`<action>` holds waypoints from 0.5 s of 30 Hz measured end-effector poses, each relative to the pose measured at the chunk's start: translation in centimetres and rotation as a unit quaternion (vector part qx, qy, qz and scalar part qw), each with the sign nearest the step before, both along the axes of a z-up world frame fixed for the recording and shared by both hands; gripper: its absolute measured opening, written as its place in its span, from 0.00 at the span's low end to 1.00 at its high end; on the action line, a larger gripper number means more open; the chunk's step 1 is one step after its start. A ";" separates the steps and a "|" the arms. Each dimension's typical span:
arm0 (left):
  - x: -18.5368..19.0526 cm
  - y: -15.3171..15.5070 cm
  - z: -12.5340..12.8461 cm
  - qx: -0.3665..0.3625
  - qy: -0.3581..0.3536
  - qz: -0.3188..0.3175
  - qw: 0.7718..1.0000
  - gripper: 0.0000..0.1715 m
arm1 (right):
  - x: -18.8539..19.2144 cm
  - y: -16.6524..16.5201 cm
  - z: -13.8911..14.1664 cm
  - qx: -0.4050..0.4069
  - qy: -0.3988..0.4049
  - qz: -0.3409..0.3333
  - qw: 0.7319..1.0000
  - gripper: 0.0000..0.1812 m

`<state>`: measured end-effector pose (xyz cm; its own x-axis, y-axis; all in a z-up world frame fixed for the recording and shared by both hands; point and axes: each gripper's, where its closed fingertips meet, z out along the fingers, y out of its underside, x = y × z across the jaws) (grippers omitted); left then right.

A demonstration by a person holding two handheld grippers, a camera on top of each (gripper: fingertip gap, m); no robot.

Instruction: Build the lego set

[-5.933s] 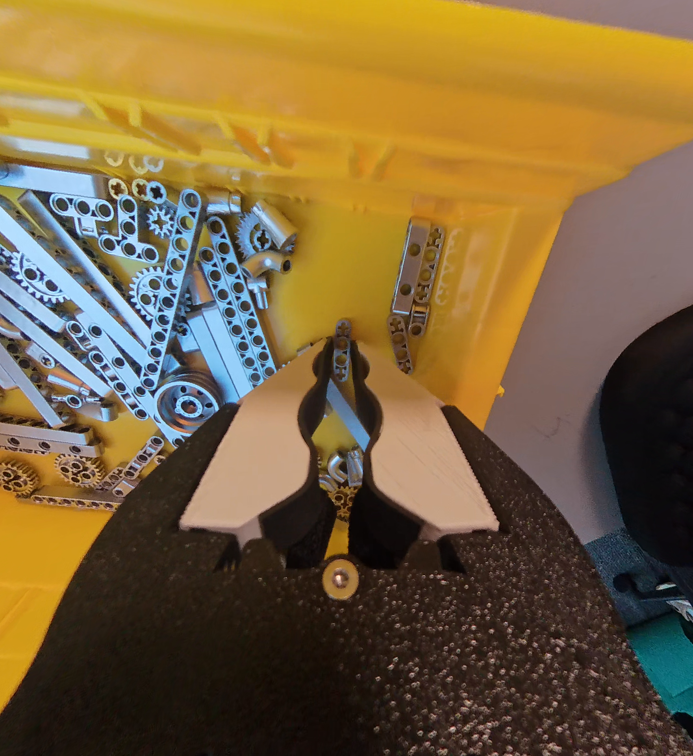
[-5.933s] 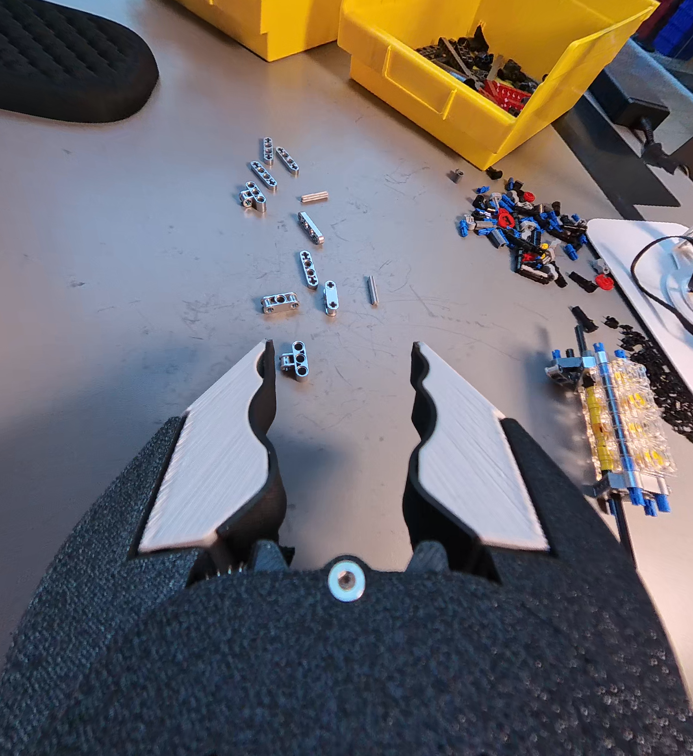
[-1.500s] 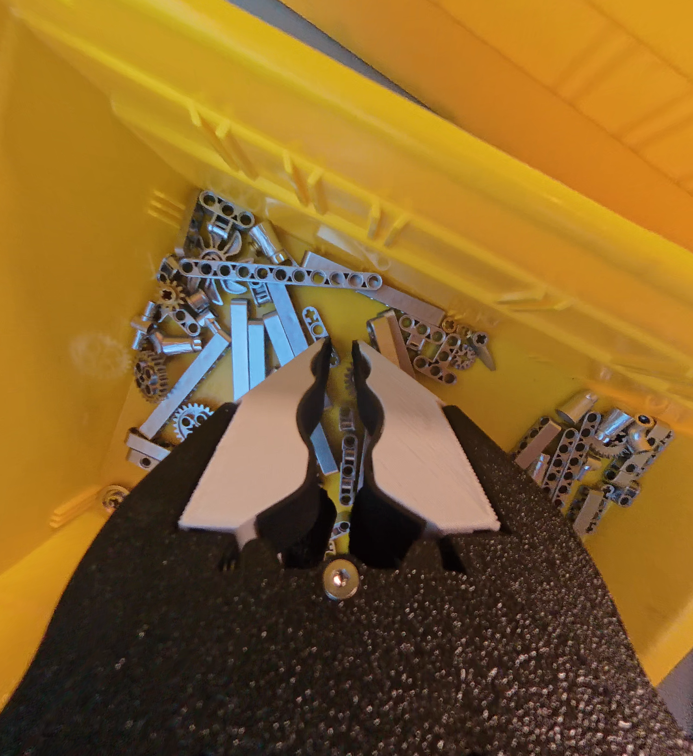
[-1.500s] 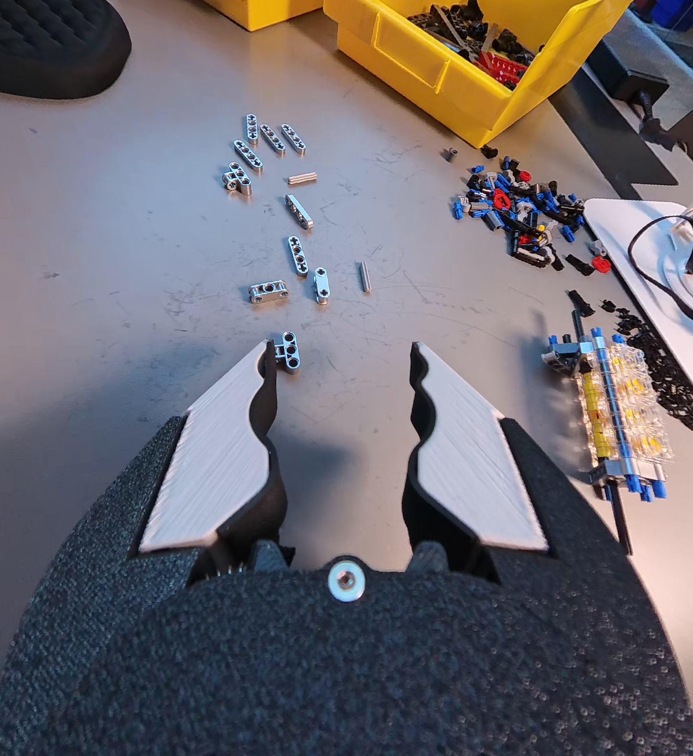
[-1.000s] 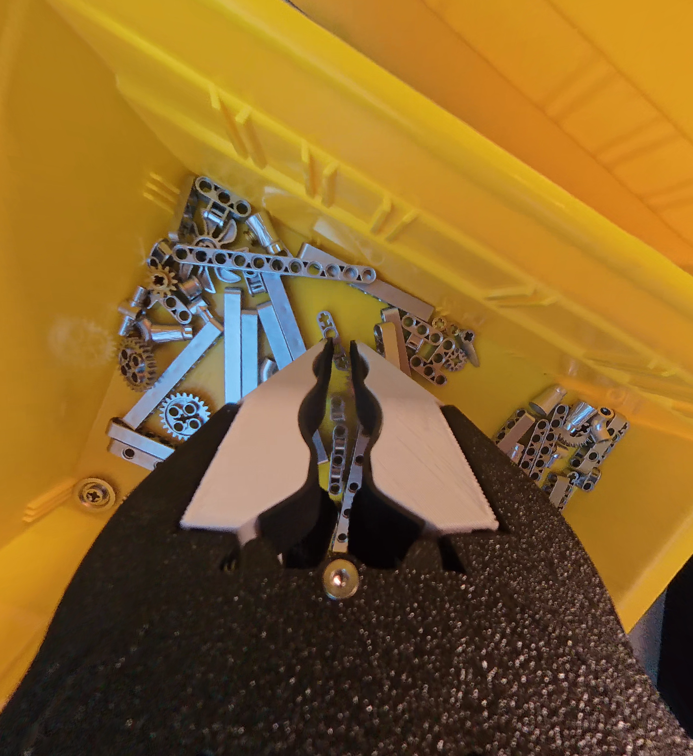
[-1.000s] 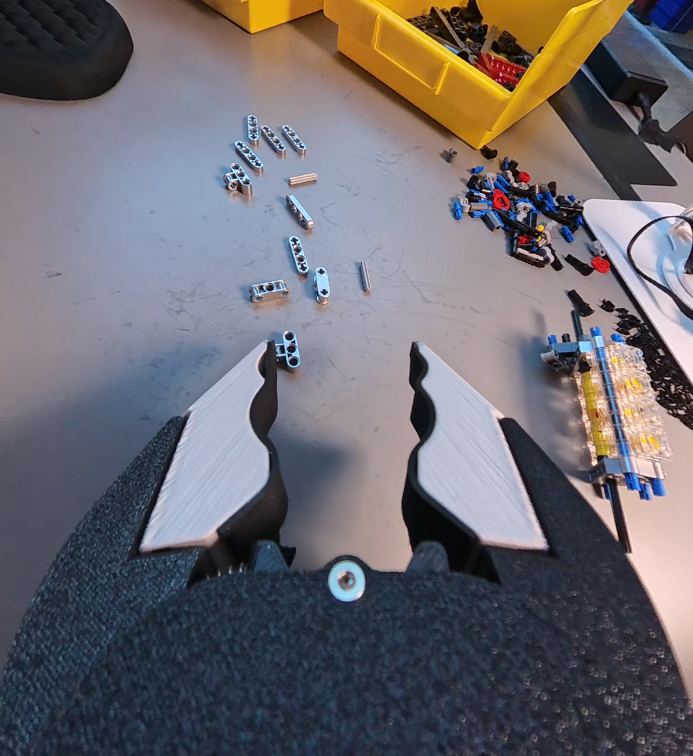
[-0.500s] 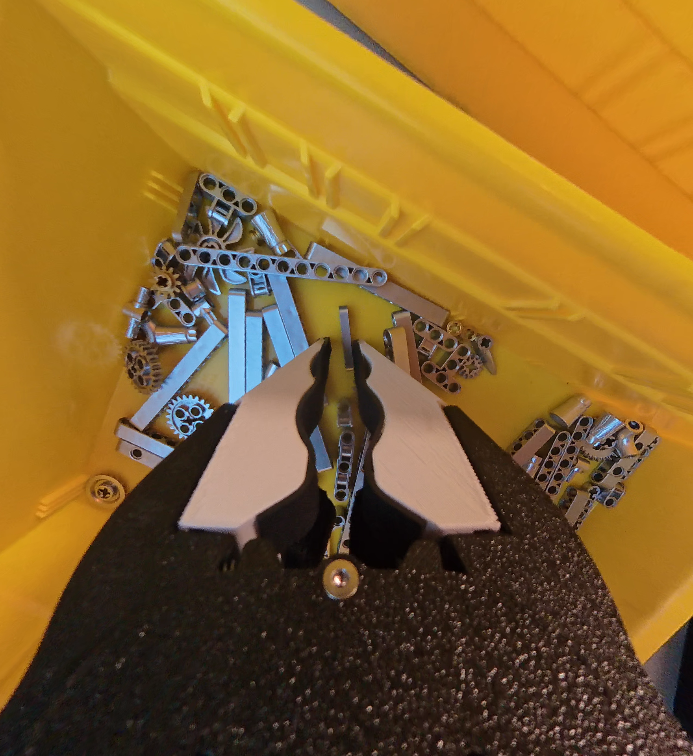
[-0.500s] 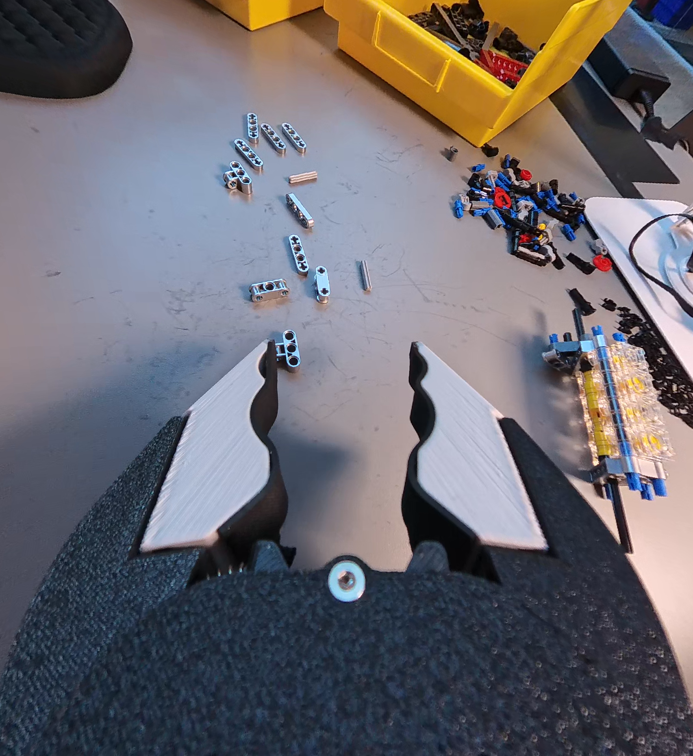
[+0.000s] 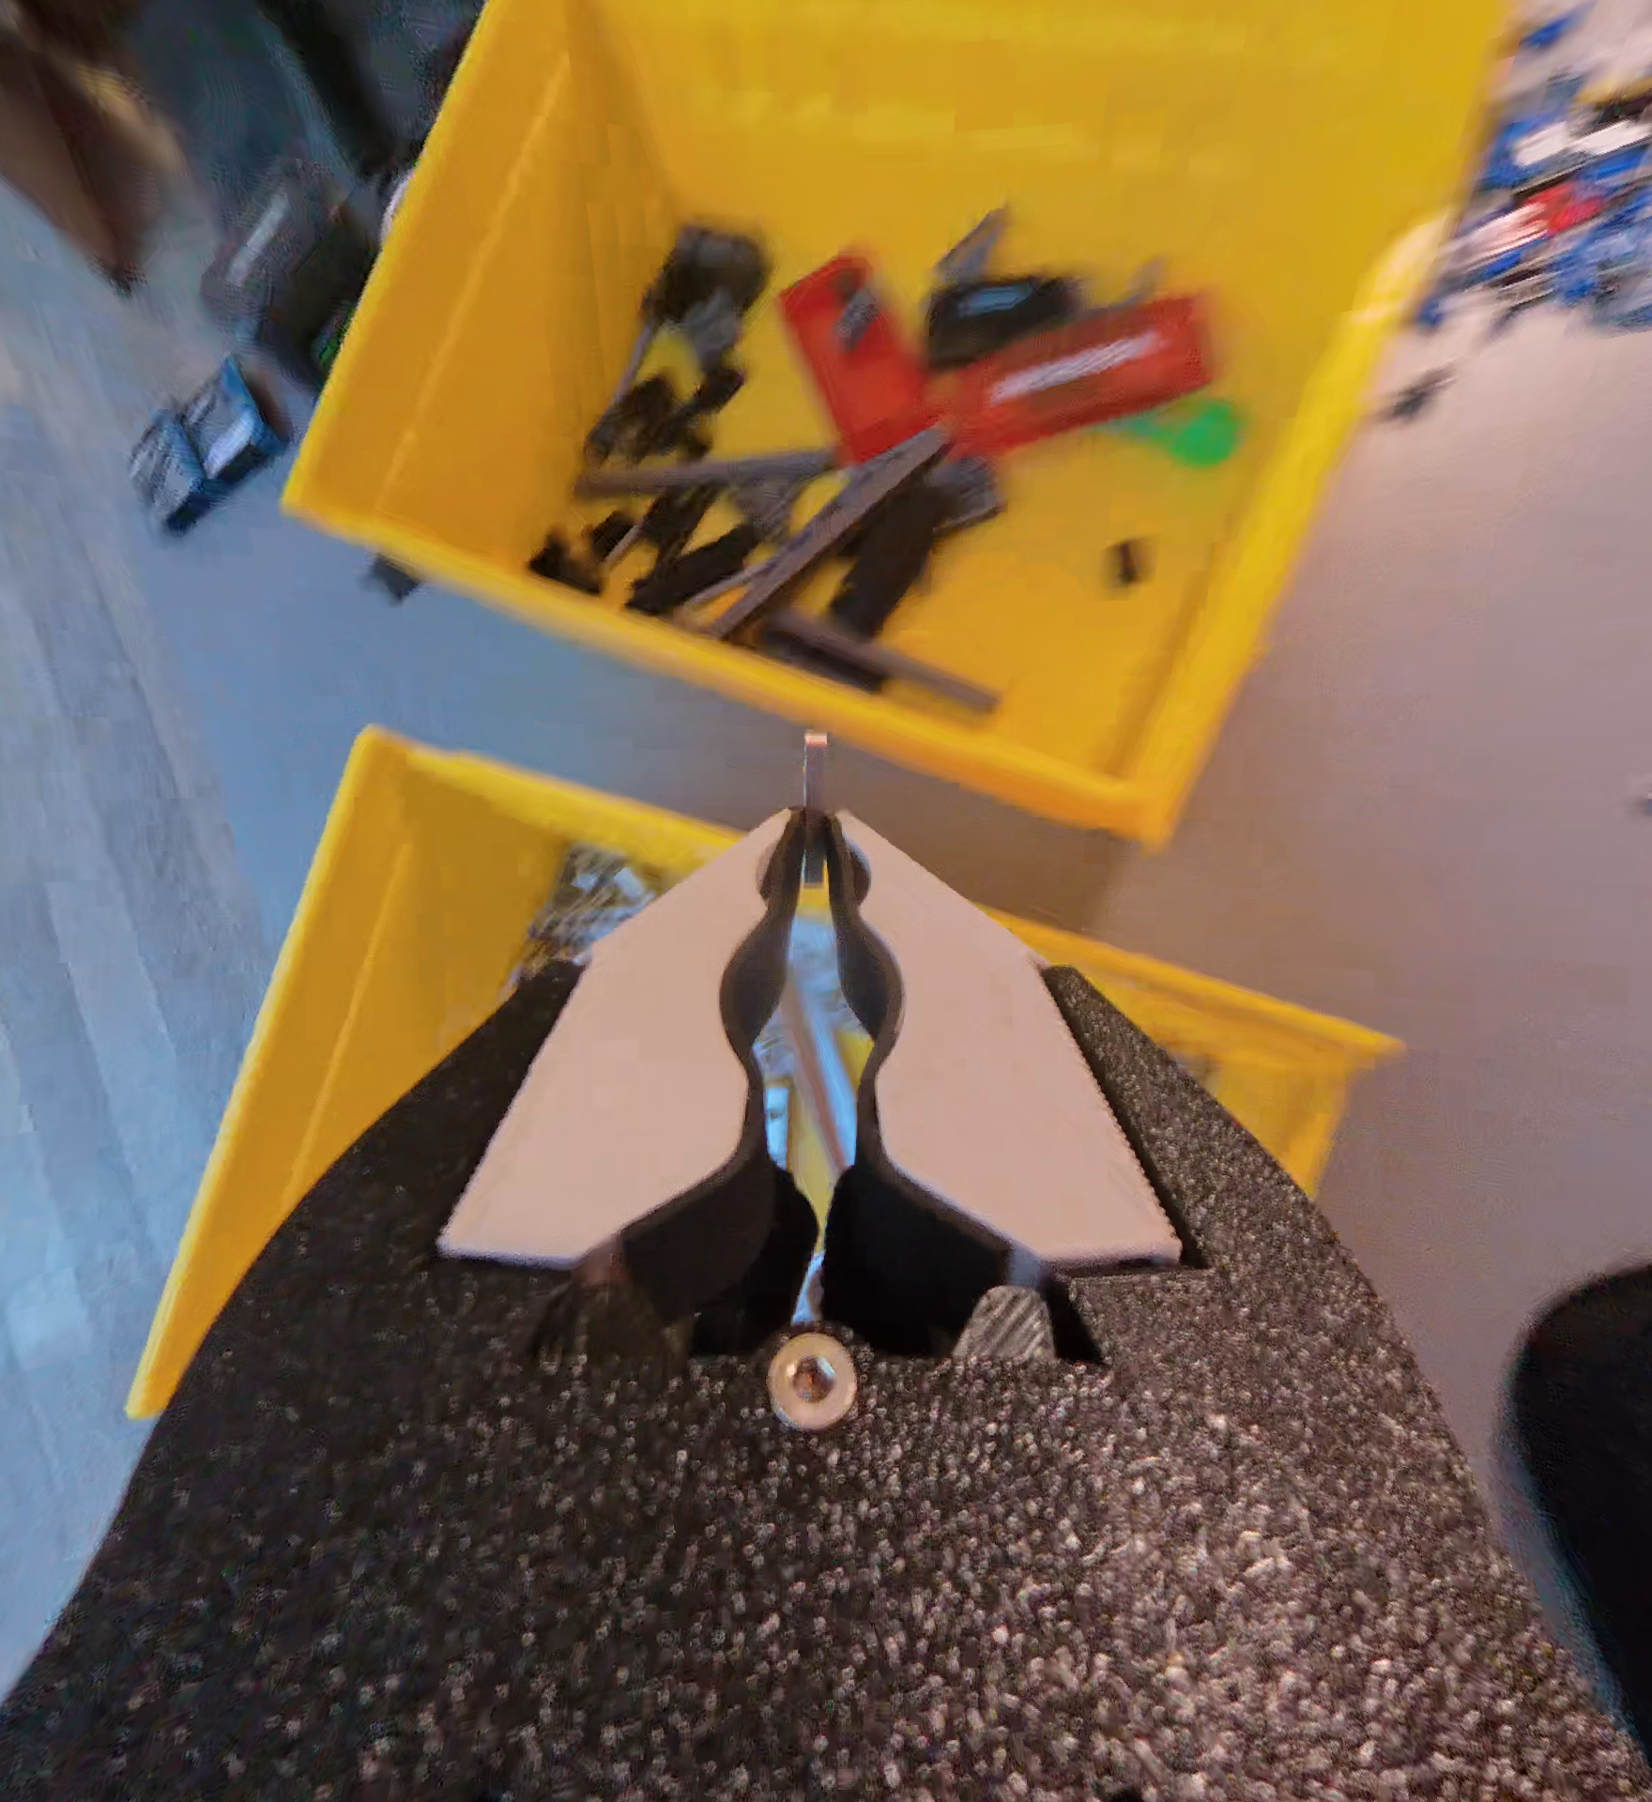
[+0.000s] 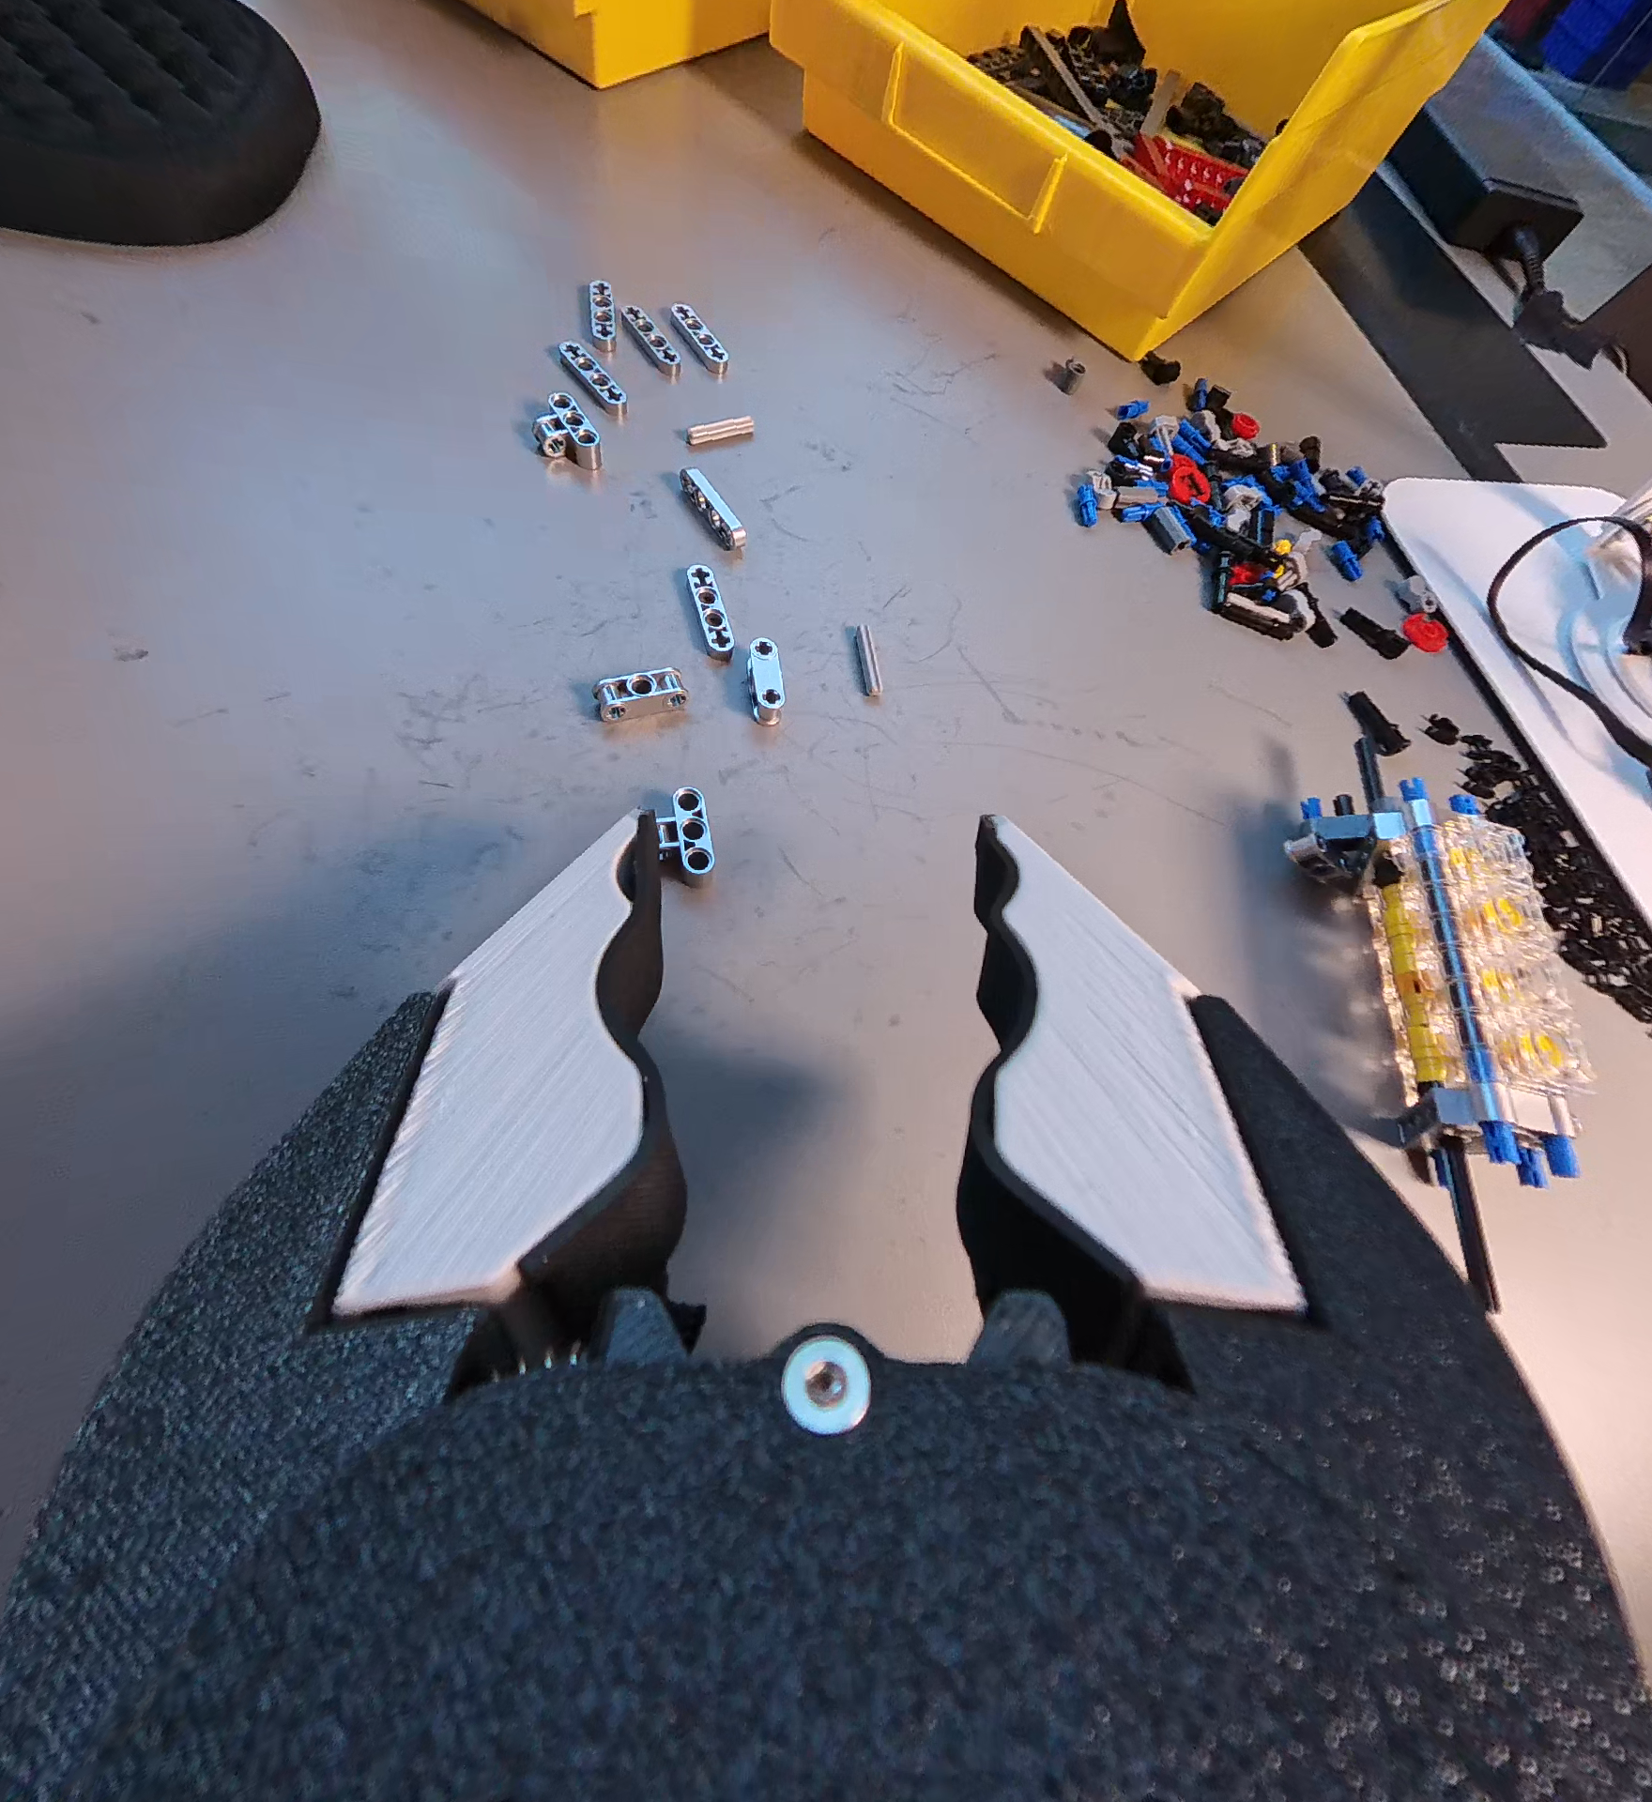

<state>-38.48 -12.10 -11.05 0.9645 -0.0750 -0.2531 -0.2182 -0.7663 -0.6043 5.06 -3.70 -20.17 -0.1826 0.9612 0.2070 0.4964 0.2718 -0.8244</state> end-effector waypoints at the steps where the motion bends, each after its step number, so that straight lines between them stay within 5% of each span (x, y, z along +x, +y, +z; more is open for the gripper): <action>1: 3.3 0.2 1.1 0.012 -0.005 -0.039 0.999 0.01 | 0.0 0.0 0.0 0.000 0.001 0.000 1.000 0.35; 4: 13.3 -0.1 0.7 0.000 -0.011 -0.153 0.988 0.02 | 0.1 -0.3 0.2 0.000 0.006 0.009 1.000 0.35; 7: 20.4 -0.8 -3.4 -0.036 -0.038 -0.223 0.973 0.02 | 0.1 -1.0 1.0 -0.008 0.027 0.026 0.999 0.36; 11: 24.3 -0.9 -8.8 -0.068 -0.078 -0.242 0.965 0.02 | 0.2 -1.3 1.3 -0.004 0.030 0.033 0.999 0.37; 15: 26.3 -0.7 -11.0 -0.072 -0.103 -0.252 0.960 0.02 | 0.4 -1.1 1.3 0.001 0.028 0.028 0.999 0.37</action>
<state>-12.15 -12.76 -22.06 0.8253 -0.5645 -0.0133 -0.4701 -0.6740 -0.5698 5.46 -4.81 -18.85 -0.2246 0.9490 0.2212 0.4329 0.3005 -0.8499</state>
